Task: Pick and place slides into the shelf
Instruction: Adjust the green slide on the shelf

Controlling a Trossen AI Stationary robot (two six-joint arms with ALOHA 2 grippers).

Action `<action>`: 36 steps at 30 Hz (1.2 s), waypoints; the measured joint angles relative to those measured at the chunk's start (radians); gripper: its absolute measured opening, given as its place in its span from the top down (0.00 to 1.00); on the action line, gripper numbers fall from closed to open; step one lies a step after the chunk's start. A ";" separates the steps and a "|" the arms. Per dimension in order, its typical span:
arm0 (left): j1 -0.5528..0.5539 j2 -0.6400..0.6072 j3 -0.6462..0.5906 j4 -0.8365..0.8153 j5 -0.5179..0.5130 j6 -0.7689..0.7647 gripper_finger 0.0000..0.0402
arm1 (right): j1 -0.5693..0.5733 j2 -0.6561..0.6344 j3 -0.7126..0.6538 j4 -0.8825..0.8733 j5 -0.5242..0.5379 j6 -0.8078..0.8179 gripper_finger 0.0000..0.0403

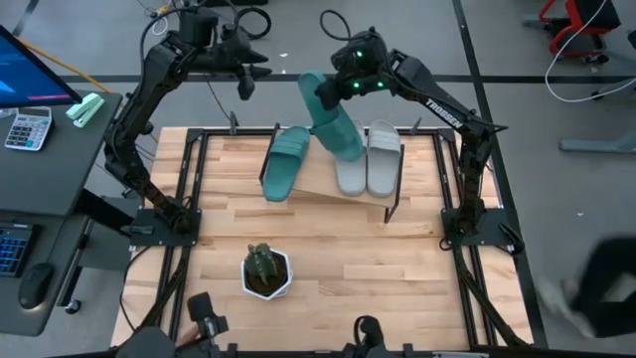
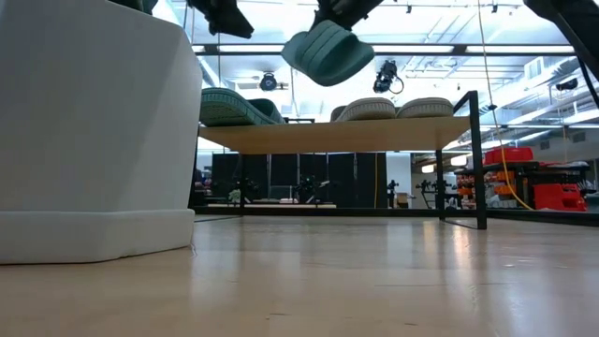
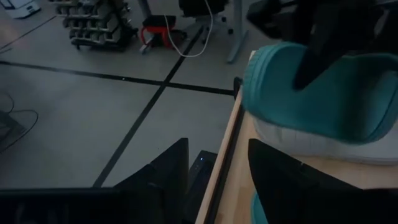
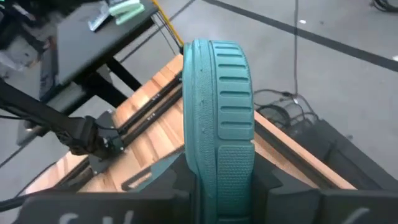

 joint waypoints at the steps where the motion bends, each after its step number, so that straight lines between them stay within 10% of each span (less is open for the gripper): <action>1: 0.004 0.000 0.000 -0.003 0.000 0.000 0.58 | 0.000 -0.004 0.000 -0.015 0.013 0.002 0.82; 13: 0.012 0.001 0.000 -0.007 0.002 0.010 0.64 | 0.016 -0.212 -0.021 -0.272 0.332 0.001 0.82; 19: 0.012 0.013 -0.002 0.011 0.046 0.008 0.66 | 0.035 -0.469 -0.349 -0.219 0.439 0.172 0.82; 28: 0.012 0.016 -0.002 0.034 0.062 0.001 0.64 | 0.092 -0.763 -1.094 0.737 0.380 0.620 0.82; 36: 0.011 0.016 -0.002 0.059 0.062 -0.045 0.67 | 0.103 -0.588 -1.222 1.011 0.292 0.736 0.82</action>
